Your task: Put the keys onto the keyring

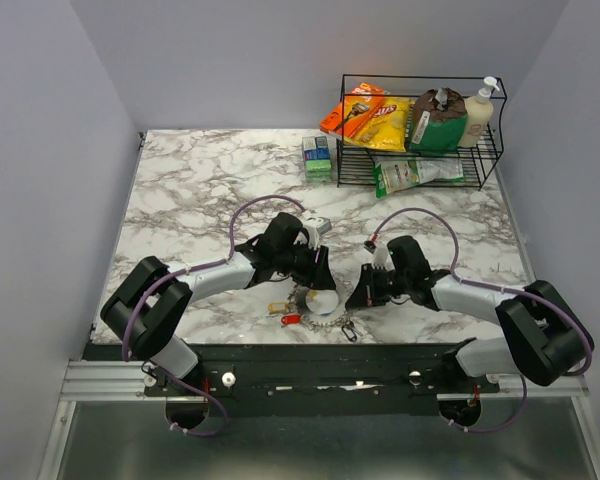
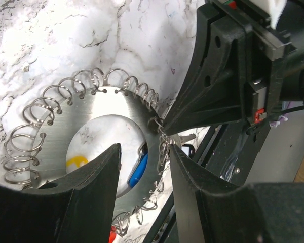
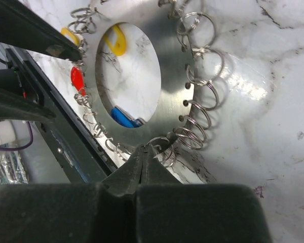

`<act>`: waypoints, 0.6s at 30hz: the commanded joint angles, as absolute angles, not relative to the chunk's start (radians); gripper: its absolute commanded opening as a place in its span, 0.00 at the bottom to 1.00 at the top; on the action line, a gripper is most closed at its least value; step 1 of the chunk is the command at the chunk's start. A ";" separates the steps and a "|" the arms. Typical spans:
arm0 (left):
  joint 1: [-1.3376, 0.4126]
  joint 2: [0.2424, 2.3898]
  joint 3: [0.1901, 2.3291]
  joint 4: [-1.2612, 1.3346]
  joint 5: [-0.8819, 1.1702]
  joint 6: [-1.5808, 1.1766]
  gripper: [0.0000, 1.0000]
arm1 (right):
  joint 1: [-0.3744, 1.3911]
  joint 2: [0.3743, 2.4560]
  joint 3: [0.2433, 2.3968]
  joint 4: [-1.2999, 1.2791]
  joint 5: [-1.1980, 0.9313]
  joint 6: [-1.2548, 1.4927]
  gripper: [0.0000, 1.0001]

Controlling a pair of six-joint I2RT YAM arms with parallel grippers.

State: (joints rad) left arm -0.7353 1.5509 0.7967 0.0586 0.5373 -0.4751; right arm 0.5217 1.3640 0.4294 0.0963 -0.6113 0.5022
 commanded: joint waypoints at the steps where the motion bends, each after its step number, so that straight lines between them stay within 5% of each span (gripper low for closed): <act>1: -0.742 1.529 0.811 0.064 0.514 -0.453 0.52 | 0.520 1.310 0.480 0.037 -0.627 0.474 0.01; 18: -0.739 1.273 0.755 0.153 0.546 -0.420 0.54 | 0.518 1.244 0.627 -0.069 -0.750 0.310 0.01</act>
State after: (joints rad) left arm -0.7353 1.3659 0.7891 0.0841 0.5323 -0.4404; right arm 0.5217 1.2663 0.5777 -0.0341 -0.6754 0.3828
